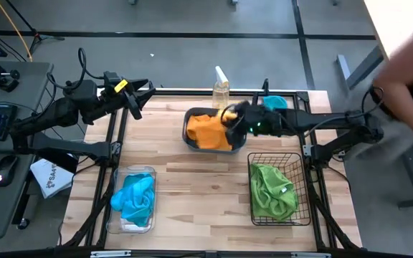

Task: Sort microfiber towel by color & place in baskets
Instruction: Put the yellow towel into the blue bin, then put the blue towel into the transparent bin

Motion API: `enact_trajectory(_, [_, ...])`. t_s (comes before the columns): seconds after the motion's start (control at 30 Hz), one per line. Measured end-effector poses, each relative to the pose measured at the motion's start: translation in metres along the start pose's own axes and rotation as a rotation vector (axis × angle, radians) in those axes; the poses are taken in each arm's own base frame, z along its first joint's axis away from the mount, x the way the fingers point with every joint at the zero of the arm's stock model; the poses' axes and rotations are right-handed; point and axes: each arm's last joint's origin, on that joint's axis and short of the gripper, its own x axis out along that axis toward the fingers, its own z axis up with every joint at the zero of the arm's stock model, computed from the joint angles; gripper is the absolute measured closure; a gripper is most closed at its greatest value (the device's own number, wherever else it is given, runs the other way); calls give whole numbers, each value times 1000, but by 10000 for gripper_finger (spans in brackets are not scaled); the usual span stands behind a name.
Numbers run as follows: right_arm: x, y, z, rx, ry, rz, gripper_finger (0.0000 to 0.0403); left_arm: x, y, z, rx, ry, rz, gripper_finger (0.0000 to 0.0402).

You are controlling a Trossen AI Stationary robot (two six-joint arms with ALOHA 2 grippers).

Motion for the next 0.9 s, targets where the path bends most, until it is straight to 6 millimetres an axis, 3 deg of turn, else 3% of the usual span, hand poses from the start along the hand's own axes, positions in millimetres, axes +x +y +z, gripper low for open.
enact_trajectory(0.2, [4, -9, -25, -4, 201, -145, 403, 0, 0, 0, 0, -1, 4, 147])
enact_trajectory(0.4, [50, -8, -25, 43, 126, -129, 403, 3, -1, -1, 4, 6, 6, 147])
enact_trajectory(0.53, [84, -21, -36, 94, 167, -182, 393, 3, -1, -1, 4, 7, 6, 147])
enact_trajectory(0.63, [101, -33, -41, 151, 252, -159, 355, 3, -1, -1, 4, 6, 6, 147])
enact_trajectory(0.73, [106, -39, -42, 165, 313, -109, 294, 3, -1, -1, 4, 7, 6, 147])
enact_trajectory(0.9, [85, -40, -18, 28, 349, -23, 183, 3, -1, -3, 12, 22, 11, 147])
